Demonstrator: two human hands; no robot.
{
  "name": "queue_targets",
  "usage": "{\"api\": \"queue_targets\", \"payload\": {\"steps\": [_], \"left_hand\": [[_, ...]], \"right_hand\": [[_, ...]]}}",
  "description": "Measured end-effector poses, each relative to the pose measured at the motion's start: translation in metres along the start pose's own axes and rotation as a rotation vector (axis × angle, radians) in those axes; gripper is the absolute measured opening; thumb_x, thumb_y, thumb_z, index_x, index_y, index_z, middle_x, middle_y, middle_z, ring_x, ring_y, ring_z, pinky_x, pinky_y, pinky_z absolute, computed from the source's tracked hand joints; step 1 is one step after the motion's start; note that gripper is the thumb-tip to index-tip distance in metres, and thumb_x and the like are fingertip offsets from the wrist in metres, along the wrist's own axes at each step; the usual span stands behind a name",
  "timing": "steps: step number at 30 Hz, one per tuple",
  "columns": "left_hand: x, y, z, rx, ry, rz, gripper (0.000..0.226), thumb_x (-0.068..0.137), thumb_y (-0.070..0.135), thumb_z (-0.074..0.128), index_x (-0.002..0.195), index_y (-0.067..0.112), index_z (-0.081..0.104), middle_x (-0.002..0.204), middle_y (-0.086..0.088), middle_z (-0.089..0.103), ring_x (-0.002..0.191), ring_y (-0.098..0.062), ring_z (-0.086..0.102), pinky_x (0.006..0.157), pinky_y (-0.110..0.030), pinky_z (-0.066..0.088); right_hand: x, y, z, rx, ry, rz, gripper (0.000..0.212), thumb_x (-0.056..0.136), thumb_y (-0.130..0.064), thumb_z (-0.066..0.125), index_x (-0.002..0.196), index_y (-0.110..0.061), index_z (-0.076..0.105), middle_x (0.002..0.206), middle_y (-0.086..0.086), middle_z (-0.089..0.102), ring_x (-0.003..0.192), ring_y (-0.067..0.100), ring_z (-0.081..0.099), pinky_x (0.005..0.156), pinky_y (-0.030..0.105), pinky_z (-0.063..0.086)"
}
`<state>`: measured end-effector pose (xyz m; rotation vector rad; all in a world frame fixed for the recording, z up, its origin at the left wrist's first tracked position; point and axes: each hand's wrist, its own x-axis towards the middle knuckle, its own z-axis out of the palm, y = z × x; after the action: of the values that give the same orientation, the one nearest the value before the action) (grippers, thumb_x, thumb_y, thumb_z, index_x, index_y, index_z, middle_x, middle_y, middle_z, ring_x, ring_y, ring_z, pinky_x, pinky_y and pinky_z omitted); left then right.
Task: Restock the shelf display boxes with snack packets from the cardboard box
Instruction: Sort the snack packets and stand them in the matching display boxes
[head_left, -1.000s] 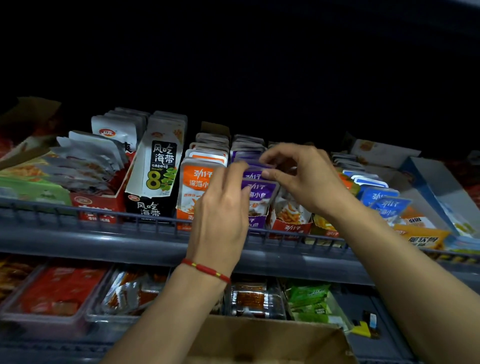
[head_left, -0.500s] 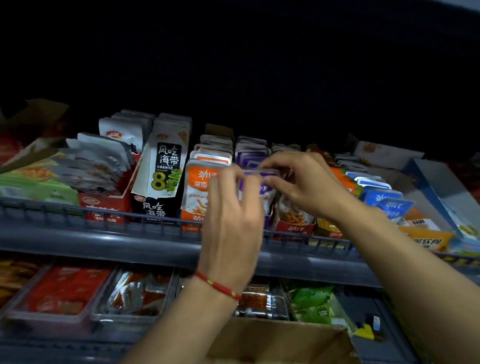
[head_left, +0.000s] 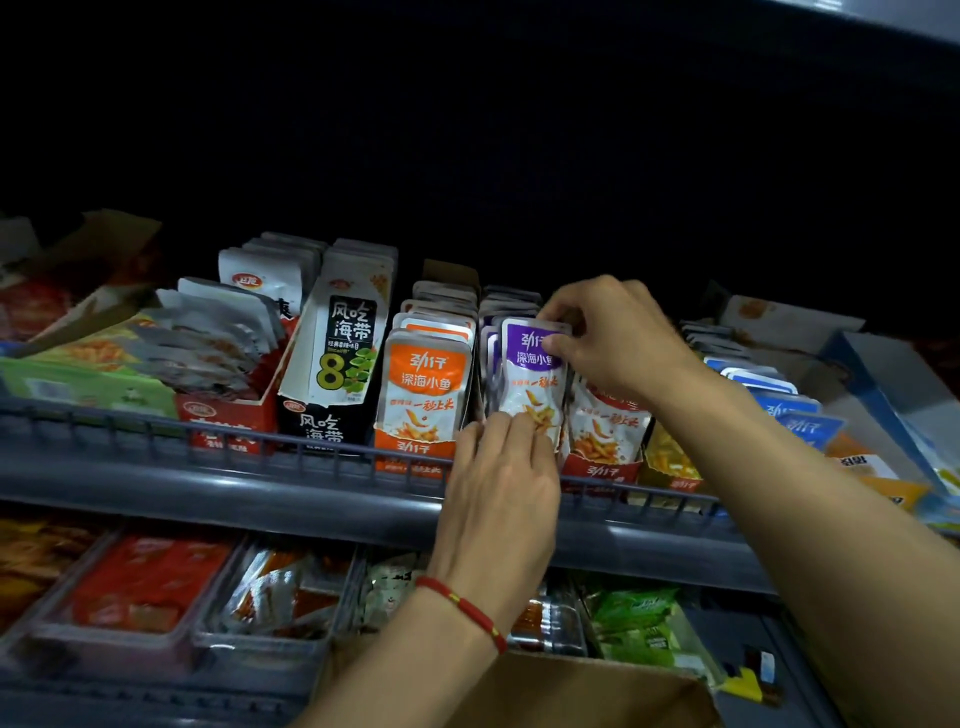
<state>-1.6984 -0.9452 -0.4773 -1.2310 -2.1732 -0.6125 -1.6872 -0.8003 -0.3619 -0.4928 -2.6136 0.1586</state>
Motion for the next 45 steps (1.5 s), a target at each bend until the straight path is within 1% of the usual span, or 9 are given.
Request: {"api": "queue_targets", "payload": {"steps": [6,9,13,16,22,27,32,39,45], "left_hand": [[0.000,-0.013,0.003,-0.001,0.051,-0.013,0.019,0.081,0.015,0.077,0.097,0.010,0.070,0.095,-0.007,0.060,0.087,-0.027,0.054,0.077,-0.042,0.048],[0.000,-0.014,0.003,-0.037,0.085,-0.001,0.015,0.078,0.009,0.076,0.092,0.010,0.071,0.092,-0.007,0.061,0.083,-0.027,0.054,0.071,-0.041,0.046],[-0.002,-0.014,0.003,-0.092,0.132,0.034,0.008,0.077,0.005,0.071,0.085,0.006,0.072,0.087,-0.011,0.065,0.083,-0.030,0.056,0.069,-0.041,0.044],[-0.001,-0.016,0.002,-0.116,0.130,0.039,0.008,0.073,0.004,0.076,0.081,0.007,0.073,0.084,-0.010,0.065,0.082,-0.029,0.056,0.068,-0.039,0.044],[-0.005,-0.013,-0.003,-0.162,0.133,0.081,0.012,0.075,0.004,0.072,0.086,0.010,0.073,0.087,-0.007,0.065,0.086,-0.025,0.057,0.073,-0.037,0.047],[-0.007,-0.015,0.001,-0.170,0.117,0.081,0.010,0.081,0.006,0.074,0.089,0.011,0.073,0.091,-0.005,0.066,0.087,-0.024,0.055,0.074,-0.037,0.047],[-0.007,-0.015,0.000,-0.211,0.141,0.086,0.009,0.078,0.003,0.075,0.083,0.009,0.071,0.086,-0.006,0.063,0.083,-0.024,0.053,0.072,-0.036,0.045],[-0.010,-0.019,-0.002,-0.237,0.136,0.092,0.014,0.072,0.001,0.076,0.083,0.008,0.071,0.084,-0.007,0.063,0.081,-0.025,0.054,0.069,-0.040,0.048],[-0.013,-0.022,-0.003,-0.250,0.140,0.082,0.009,0.075,0.003,0.075,0.083,0.008,0.071,0.084,-0.007,0.062,0.081,-0.026,0.053,0.070,-0.040,0.047]], "right_hand": [[-0.014,-0.022,0.001,-0.163,-0.055,0.013,0.045,0.096,-0.022,0.064,0.139,-0.025,0.050,0.135,0.008,0.058,0.120,0.029,0.058,0.089,0.045,0.056],[-0.029,-0.025,0.010,-0.204,-0.091,-0.144,0.067,0.095,-0.015,0.052,0.157,-0.022,0.029,0.150,0.008,0.044,0.134,0.030,0.045,0.106,0.048,0.043],[-0.041,-0.032,0.028,-0.101,-0.068,-0.127,0.069,0.097,-0.047,0.023,0.161,-0.022,0.023,0.163,0.005,0.032,0.150,0.023,0.027,0.124,0.043,0.020],[-0.036,-0.033,0.040,-0.095,0.010,-0.112,0.063,0.102,-0.055,0.022,0.158,-0.027,0.031,0.161,0.002,0.037,0.149,0.024,0.030,0.123,0.048,0.022],[-0.025,-0.040,0.041,0.034,0.040,-0.009,0.056,0.099,-0.035,0.055,0.151,-0.022,0.042,0.144,0.005,0.055,0.129,0.026,0.050,0.109,0.043,0.041],[-0.016,-0.039,0.053,-0.075,0.081,0.031,0.055,0.101,-0.049,0.049,0.147,-0.019,0.047,0.135,0.010,0.059,0.121,0.028,0.055,0.099,0.042,0.049],[-0.015,-0.045,0.063,-0.055,0.222,0.034,0.050,0.096,-0.036,0.043,0.137,-0.013,0.061,0.125,0.012,0.067,0.112,0.031,0.056,0.091,0.042,0.046],[-0.018,-0.048,0.067,-0.016,0.262,0.082,0.051,0.095,-0.042,0.040,0.137,-0.021,0.062,0.131,0.005,0.066,0.124,0.030,0.050,0.104,0.050,0.039],[-0.017,-0.051,0.068,0.084,0.306,0.146,0.047,0.093,-0.032,0.064,0.138,-0.019,0.060,0.135,0.008,0.057,0.131,0.027,0.040,0.103,0.036,0.041]]}}
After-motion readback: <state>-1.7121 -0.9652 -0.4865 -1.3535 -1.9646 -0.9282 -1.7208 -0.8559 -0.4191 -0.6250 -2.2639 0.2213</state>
